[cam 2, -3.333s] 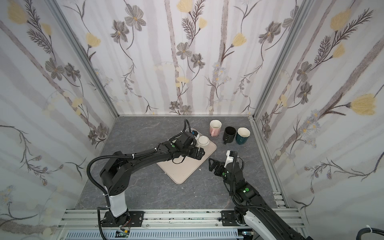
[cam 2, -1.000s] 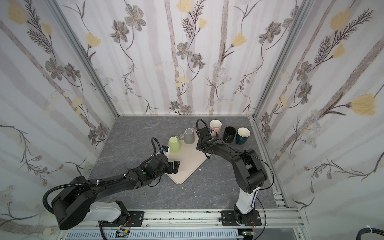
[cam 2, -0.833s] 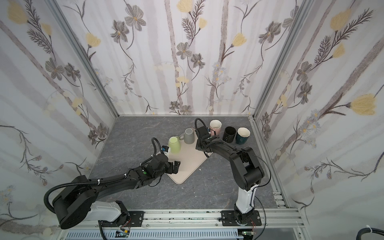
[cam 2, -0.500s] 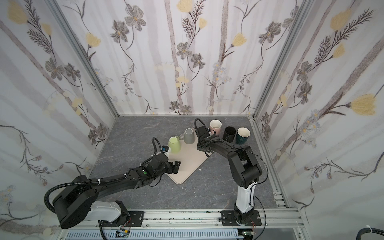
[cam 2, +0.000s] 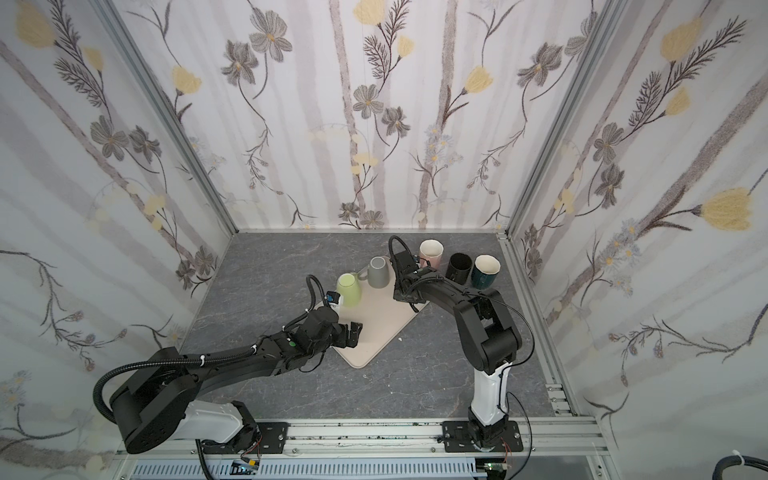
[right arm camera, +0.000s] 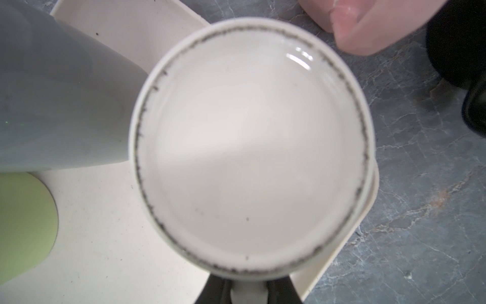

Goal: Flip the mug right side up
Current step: 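Close the right gripper on the handle of the upside-down white mug, then lift the white mug off the tray with the right gripper toward the left gripper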

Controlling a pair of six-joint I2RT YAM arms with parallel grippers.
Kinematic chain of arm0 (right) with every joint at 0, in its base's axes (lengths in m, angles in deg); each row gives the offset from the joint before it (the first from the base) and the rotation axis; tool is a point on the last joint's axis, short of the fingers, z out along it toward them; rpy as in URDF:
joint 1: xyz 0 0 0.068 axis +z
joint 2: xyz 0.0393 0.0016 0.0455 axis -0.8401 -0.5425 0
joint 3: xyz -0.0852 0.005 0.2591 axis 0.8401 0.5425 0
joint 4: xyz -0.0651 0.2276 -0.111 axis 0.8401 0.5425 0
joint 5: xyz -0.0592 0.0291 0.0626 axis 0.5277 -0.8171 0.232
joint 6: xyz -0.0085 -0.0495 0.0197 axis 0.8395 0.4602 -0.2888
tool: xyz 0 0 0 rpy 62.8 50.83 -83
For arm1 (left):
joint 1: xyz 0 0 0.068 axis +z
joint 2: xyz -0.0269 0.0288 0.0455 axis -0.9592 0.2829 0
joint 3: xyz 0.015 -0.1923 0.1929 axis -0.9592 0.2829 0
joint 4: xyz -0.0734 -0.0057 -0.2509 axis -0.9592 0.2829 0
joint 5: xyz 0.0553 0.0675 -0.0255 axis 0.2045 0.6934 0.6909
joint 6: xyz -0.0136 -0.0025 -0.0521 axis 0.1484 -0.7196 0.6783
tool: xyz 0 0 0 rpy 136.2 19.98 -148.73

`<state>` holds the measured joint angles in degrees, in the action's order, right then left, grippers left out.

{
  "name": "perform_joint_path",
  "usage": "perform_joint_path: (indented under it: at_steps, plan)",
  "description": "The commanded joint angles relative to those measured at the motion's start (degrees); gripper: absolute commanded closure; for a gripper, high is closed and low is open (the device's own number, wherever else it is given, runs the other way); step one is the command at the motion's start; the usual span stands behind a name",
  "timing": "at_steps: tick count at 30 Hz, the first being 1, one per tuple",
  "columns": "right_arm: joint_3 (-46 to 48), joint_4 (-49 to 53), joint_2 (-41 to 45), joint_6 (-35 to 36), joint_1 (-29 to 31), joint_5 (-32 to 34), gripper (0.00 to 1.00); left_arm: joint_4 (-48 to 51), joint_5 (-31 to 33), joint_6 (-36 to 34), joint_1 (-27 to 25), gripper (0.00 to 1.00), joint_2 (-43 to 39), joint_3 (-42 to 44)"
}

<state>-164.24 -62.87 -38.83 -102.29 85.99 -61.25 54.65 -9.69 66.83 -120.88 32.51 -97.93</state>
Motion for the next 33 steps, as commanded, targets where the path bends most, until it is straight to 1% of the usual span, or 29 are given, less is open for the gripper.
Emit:
perform_joint_path:
  at_steps: [1, 3, 5, 7, 13, 18, 23, 26, 33]
  plan:
    - [-0.5, -0.3, 0.9, 0.4, -0.3, 0.9, 0.90, -0.9, 0.1, 0.7, 0.0, 0.00, 0.4, -0.6]
    - [-0.4, -0.3, 1.5, 0.9, -0.3, 0.5, 0.91, -0.8, 0.1, 0.7, 0.0, 0.00, 0.6, -0.7]
    - [-0.1, -0.5, 2.3, 1.7, -0.3, -0.3, 0.98, -0.8, 0.0, 0.7, 0.1, 0.00, 0.7, -0.9]
    - [0.5, -1.0, 3.7, 2.1, -0.2, -1.3, 1.00, -0.8, 0.0, 0.7, 0.1, 0.00, 0.9, -0.9]
    - [6.3, -6.7, 11.6, 2.3, 0.2, -6.7, 1.00, -1.0, -0.3, 0.8, 0.3, 0.00, 1.2, -0.9]
    - [14.8, -16.1, 20.0, 1.5, 0.7, -13.1, 1.00, -2.7, -2.4, 1.3, 0.9, 0.00, 1.2, 0.1]
    - [21.0, -23.5, 25.7, 0.4, 0.7, -18.4, 1.00, -3.0, -3.7, 2.4, 1.8, 0.00, 1.3, 0.3]
    - [23.4, -26.3, 28.9, -0.4, 0.8, -19.9, 1.00, -3.1, -5.3, 3.3, 2.5, 0.00, 1.1, 0.4]
    - [28.2, -32.3, 33.5, -3.5, 2.0, -21.4, 1.00, -3.8, -5.2, 2.9, 3.2, 0.00, -1.4, 1.7]
